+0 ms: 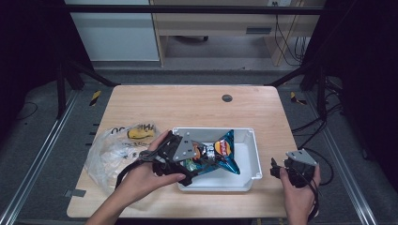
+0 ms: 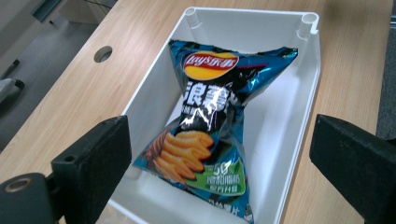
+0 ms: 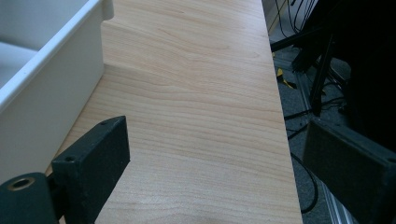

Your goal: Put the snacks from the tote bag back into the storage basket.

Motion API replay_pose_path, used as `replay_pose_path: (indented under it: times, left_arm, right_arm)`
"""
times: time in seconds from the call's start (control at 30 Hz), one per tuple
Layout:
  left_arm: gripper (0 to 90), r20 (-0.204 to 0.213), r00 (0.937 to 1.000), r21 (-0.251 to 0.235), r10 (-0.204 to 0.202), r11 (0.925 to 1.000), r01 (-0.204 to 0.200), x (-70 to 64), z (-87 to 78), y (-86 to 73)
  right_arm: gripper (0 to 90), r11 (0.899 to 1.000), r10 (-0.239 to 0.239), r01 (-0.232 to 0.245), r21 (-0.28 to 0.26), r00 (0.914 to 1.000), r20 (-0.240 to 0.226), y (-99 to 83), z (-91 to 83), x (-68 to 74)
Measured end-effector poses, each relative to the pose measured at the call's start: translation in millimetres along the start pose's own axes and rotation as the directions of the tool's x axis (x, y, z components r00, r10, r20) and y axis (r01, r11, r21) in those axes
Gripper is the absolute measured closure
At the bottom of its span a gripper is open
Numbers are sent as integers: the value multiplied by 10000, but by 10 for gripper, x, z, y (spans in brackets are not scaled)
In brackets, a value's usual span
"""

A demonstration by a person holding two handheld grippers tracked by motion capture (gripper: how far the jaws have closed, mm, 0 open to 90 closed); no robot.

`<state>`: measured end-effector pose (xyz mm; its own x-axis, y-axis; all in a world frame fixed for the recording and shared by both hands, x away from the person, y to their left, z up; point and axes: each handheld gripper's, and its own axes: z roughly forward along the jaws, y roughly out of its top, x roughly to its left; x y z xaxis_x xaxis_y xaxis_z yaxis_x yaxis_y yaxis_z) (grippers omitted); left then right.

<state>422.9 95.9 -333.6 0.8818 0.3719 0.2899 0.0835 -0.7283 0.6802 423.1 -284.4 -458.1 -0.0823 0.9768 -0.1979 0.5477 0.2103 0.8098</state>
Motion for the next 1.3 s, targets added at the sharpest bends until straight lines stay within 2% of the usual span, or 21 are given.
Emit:
replay_pose_path:
  times: [0.23, 0.33, 0.4, 0.5, 0.6, 0.77, 0.93, 1.3]
  left_arm:
    - [54, -382, 9989, 44, -273, 9996, 275, 59, -139, -175]
    - [53, -466, 9978, 10, -467, 9989, 468, 97, -198, -255]
    - [52, -399, 9978, -3, -528, 9986, 529, 118, -231, -303]
    - [52, -586, 9966, 42, -585, 9983, 588, 152, -261, -369]
    - [52, -582, 9962, -10, -652, 9979, 652, 174, -289, -423]
    - [51, -619, 9958, -274, -668, 9975, 652, 176, -341, -499]
    - [48, -720, 9951, -221, -673, 9976, 659, 174, -383, -579]
    - [44, -945, 9909, -134, -955, 9954, 946, 196, -430, -785]
  right_arm:
    - [80, 10000, -20, 20, -22, 10000, 39, -1, -5, -2]
    - [80, 10000, -9, 9, -20, 10000, 46, 0, -6, -3]
    - [80, 10000, -26, 26, -17, 10000, 52, 0, -5, -1]
    - [80, 10000, -57, 57, 18, 10000, 25, 2, -3, 8]
    - [80, 10000, -84, 84, 17, 10000, 33, 4, -7, 8]
    - [80, 10000, -38, 37, 20, 10000, 37, 1, -7, 5]
    - [80, 10000, -57, 57, 13, 10000, 41, 1, -7, 6]
    - [80, 10000, -97, 97, 25, 9999, 59, 3, -7, 13]
